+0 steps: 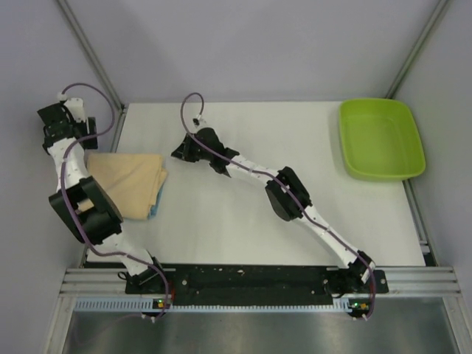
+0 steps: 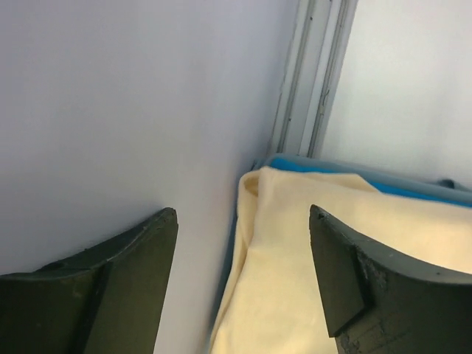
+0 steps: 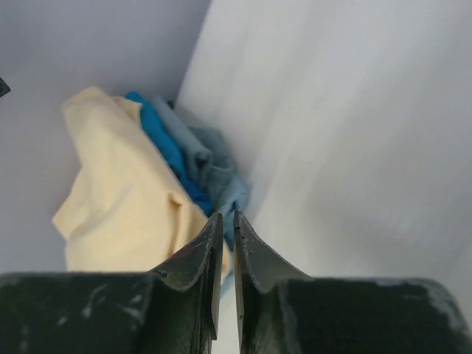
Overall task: Fold and stack the t-shirts
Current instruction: Smooth out wrinkles on the folded tshirt
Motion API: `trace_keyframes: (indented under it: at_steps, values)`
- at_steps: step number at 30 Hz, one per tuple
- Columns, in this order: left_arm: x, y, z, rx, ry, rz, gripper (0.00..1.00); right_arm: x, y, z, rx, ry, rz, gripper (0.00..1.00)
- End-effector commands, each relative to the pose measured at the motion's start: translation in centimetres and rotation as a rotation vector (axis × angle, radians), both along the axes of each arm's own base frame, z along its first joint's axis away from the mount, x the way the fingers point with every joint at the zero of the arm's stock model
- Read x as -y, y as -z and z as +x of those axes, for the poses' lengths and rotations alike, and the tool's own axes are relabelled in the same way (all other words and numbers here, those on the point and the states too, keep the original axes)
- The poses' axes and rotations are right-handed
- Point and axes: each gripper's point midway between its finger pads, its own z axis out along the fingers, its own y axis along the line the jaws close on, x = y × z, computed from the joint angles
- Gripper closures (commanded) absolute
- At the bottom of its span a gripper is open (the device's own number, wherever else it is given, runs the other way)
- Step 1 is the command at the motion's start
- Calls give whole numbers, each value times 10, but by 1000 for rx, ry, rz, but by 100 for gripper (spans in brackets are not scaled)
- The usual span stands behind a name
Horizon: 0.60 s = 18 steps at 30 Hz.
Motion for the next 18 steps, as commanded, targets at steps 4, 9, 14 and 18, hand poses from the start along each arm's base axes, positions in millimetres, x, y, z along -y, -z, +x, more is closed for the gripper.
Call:
trace_keyframes:
  at_steps: [4, 9, 14, 18]
  values:
    - [27, -58, -36, 77, 117, 117, 69, -33, -127, -58, 234, -248, 235, 100]
    - [31, 19, -40, -157, 177, -13, 100, -53, -105, -110, 157, -424, 271, 100]
    - [19, 55, -21, -228, 168, -91, 100, -60, -71, -131, 78, -466, 239, 100]
    - [5, 59, 12, -157, 141, -111, 98, -59, -18, -151, -87, -504, 155, 100]
